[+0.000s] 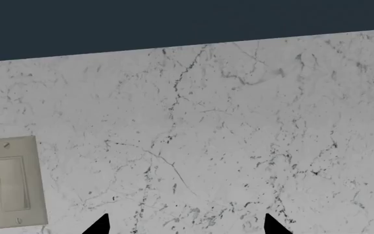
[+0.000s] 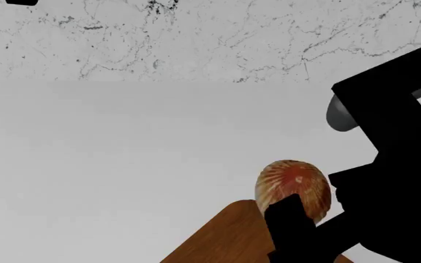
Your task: Clear the non-vegetable object off the cutting board and place the vegetables onto it.
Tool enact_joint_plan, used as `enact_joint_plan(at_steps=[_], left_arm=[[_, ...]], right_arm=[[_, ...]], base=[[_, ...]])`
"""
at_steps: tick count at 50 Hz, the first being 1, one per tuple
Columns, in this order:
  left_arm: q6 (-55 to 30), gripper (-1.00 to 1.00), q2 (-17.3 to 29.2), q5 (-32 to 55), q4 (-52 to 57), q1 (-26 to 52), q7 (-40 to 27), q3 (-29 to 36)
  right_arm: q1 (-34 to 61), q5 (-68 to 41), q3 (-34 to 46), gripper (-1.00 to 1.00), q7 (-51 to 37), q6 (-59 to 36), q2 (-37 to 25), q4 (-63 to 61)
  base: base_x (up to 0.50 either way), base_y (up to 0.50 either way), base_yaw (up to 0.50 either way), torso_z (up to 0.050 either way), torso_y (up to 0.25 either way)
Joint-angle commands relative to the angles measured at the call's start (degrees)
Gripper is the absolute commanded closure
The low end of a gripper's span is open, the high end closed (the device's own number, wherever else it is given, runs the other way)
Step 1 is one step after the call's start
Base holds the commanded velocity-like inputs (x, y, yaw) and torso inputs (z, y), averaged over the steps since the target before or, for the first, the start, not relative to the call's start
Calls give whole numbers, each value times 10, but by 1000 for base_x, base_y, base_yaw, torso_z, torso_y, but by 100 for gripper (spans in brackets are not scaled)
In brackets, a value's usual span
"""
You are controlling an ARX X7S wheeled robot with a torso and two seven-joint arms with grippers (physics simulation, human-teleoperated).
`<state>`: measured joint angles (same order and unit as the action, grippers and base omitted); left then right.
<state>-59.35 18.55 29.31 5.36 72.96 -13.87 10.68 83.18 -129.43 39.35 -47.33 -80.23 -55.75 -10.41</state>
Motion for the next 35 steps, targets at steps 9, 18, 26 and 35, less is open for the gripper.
enact_joint_plan(at_steps=[9,18,26,35], left_arm=[[0,-100,-9,1,8,-2,15,-19],[3,-100,-7,0,5,-1,15,-18],[5,-100,-5,1,1,2,14,-20],[6,-100,-5,4,2,-2,12,-23]], right_arm=[[9,309,-52,100,225,-36,59,102],[2,418,-27,100,299,4,67,143],[-19,464,-13,100,327,42,65,167],[-74,493,-6,100,335,96,70,172]], base=[[0,0,0,0,0],[0,0,0,0,0],[0,0,0,0,0],[0,0,0,0,0]])
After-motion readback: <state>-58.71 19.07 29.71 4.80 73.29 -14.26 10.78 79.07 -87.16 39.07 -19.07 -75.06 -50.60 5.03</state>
